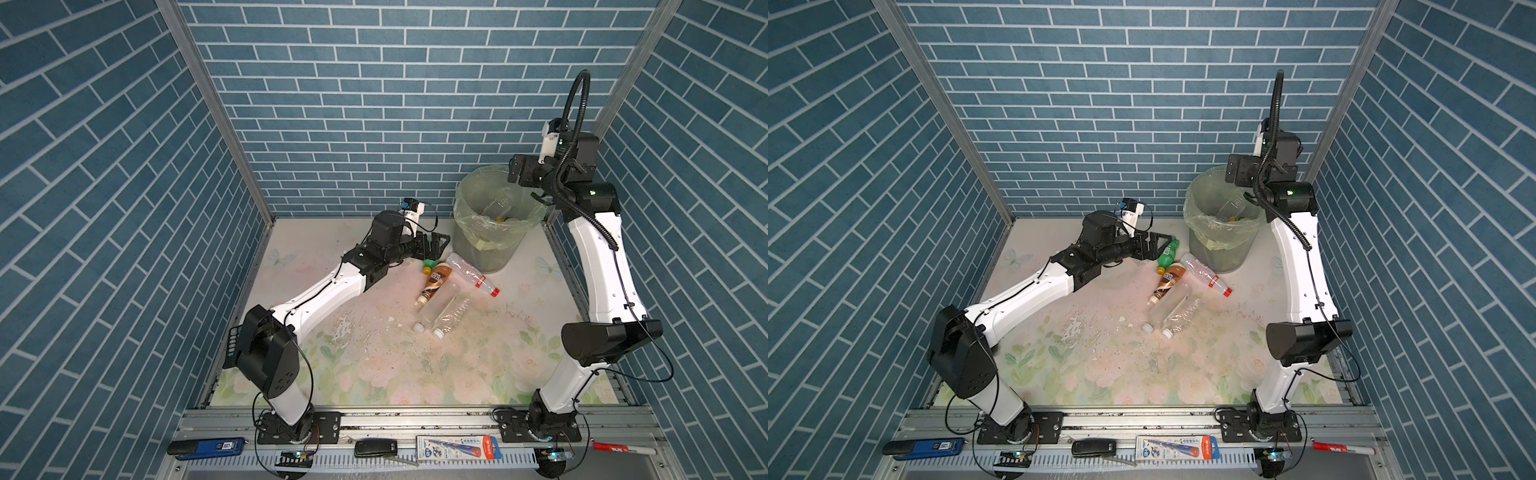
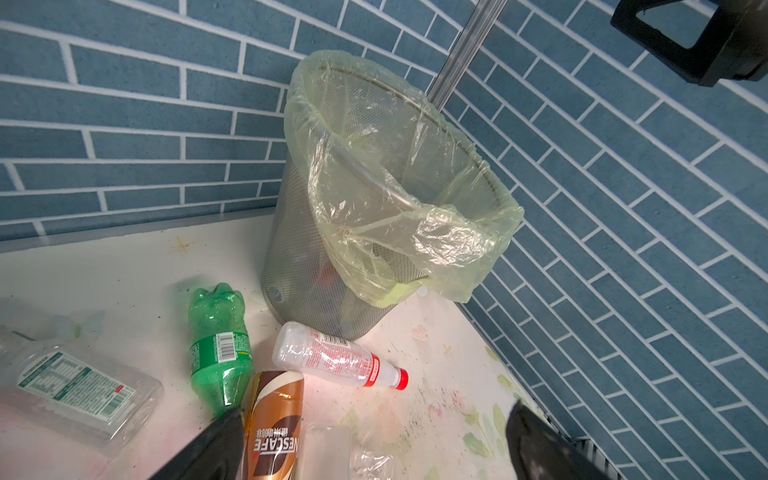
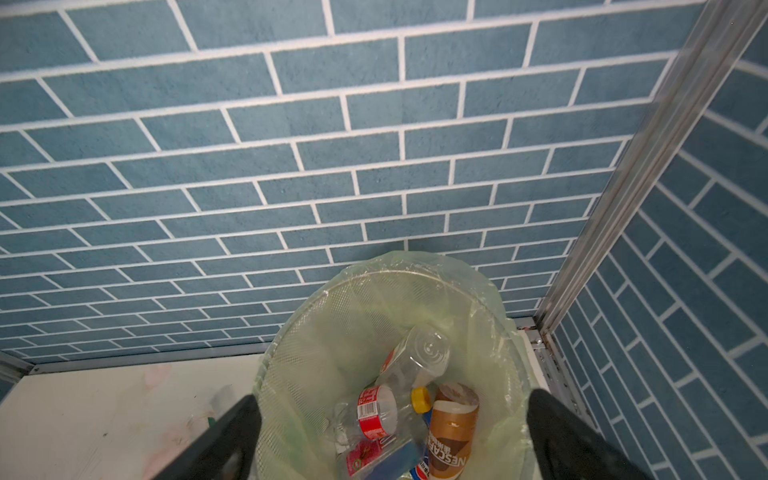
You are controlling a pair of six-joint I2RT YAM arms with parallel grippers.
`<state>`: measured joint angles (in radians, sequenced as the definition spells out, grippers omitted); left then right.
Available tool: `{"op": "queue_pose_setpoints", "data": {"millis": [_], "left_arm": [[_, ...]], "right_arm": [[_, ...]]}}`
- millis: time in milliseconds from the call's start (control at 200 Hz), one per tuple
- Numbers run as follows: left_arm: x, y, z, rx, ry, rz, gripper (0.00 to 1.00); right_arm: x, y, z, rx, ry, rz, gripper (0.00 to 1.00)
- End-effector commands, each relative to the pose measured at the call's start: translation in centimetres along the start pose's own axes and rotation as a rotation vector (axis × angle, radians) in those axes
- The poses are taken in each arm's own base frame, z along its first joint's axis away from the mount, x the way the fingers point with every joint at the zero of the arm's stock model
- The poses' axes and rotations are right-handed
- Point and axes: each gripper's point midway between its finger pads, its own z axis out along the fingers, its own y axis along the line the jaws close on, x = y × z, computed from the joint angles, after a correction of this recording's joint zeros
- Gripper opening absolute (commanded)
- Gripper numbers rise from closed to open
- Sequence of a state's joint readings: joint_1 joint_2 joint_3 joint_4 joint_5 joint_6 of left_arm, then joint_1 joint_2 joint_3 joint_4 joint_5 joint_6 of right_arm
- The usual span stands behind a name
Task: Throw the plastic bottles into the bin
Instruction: 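Swing the right gripper back while the left gripper reaches to the clear green-labelled bottle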
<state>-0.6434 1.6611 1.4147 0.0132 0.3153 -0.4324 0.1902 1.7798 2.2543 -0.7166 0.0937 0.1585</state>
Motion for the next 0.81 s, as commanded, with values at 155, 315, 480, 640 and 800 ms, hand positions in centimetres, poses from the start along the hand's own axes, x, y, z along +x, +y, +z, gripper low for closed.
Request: {"op": "queue_pose_setpoints", "data": {"millis": [155,315,480,640,800], "left_arm": [[2.2,2.6,0.4,-0.060,0.066,-0.052,0.99],[3.3,6.2,0.3,-0.147,0.094,-0.159,0.99],[4.4,12.1,-0.1,-0.293,0.110,-0.319,0.99],[5.5,17.8,-0.1,-0.402,0.113,-0.475,0.99],[5.9,21.2,1.7,-0.421,0.128,-0.544,0.99]], "right_arm": [[1.8,2.7,-1.9,-0.087,0.020,0.009,0.99],[5.1,4.9,-1.6,-0.127,0.079,-0.025,0.99],[9.1,8.5,-0.7,-0.198,0.148,-0.080,0.99],[13.3,13.2,0.2,-0.298,0.225,-0.132,0.99],[17.2,16.6,0.9,-0.356,0.300,-0.138,0.99]]}}
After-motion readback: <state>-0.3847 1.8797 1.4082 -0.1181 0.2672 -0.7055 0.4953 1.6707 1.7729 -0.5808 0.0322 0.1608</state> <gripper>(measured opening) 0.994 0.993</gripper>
